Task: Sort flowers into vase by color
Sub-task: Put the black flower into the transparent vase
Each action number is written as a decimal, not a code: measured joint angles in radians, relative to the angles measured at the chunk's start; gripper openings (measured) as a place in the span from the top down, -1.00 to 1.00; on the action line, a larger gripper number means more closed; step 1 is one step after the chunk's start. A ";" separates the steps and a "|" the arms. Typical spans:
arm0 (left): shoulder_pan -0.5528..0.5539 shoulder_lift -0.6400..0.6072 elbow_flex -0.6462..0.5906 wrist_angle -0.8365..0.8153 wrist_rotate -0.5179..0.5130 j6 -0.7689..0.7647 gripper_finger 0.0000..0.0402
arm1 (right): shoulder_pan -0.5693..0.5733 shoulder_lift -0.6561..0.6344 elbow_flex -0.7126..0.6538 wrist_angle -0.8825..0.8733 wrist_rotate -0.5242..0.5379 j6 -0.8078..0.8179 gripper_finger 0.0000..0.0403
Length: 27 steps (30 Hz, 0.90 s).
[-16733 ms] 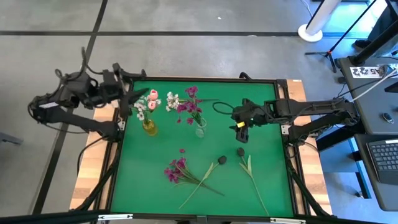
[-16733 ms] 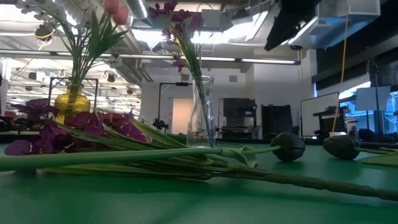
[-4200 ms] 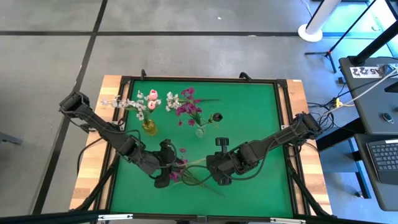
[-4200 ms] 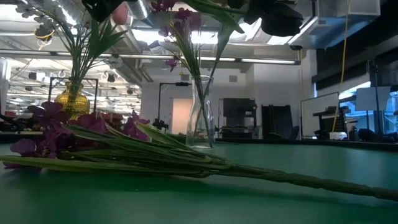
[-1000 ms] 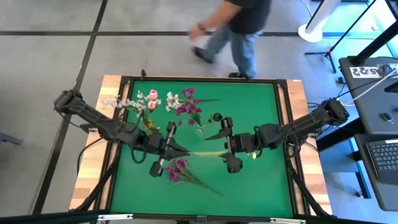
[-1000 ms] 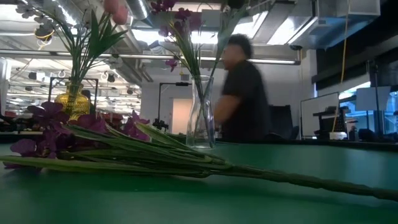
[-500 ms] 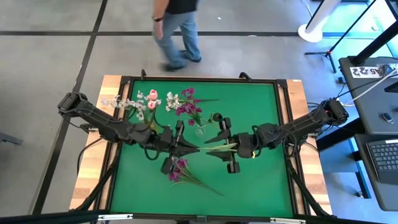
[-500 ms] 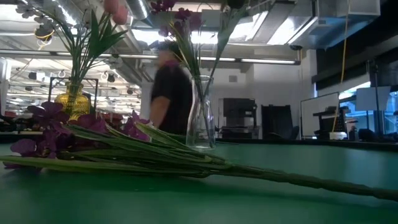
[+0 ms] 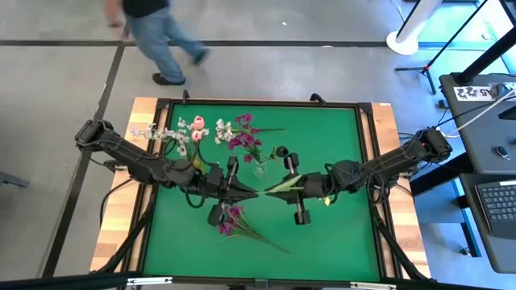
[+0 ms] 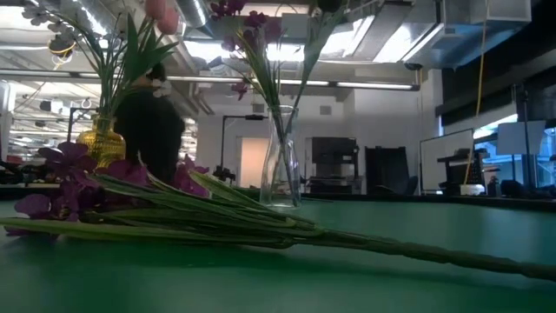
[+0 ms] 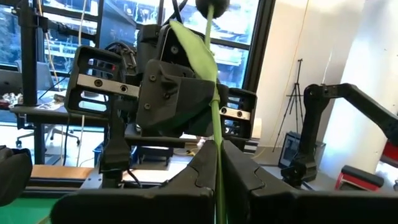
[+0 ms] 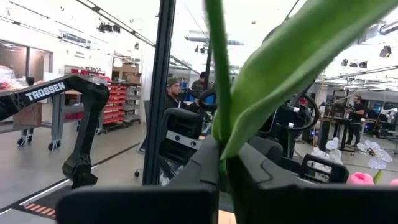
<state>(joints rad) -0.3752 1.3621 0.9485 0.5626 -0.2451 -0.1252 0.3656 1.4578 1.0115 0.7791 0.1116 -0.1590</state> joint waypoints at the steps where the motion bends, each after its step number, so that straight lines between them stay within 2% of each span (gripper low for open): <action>1: -0.001 0.000 0.000 -0.001 -0.009 -0.001 0.96 | 0.000 0.000 0.000 -0.002 0.000 -0.003 0.96; 6: -0.017 0.000 0.000 -0.017 -0.099 -0.021 0.75 | 0.000 0.000 0.000 -0.029 0.026 -0.003 0.96; 12: -0.042 -0.023 0.000 -0.086 -0.155 0.001 0.40 | 0.000 -0.001 0.000 -0.077 0.064 -0.003 0.97; 18: -0.103 -0.112 0.000 -0.199 -0.326 0.023 0.12 | 0.000 -0.008 0.000 -0.126 0.123 -0.003 0.98; 23: -0.206 -0.196 0.000 -0.215 -0.490 0.120 0.03 | 0.000 -0.014 0.001 -0.202 0.189 -0.004 0.99; 27: -0.304 -0.267 0.000 -0.233 -0.630 0.189 0.04 | 0.000 -0.029 0.073 -0.401 0.281 -0.009 0.99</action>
<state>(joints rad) -0.6796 1.0948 0.9485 0.3294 -0.8749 0.0641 0.3660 1.4284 1.0846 0.3777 0.3923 -0.1677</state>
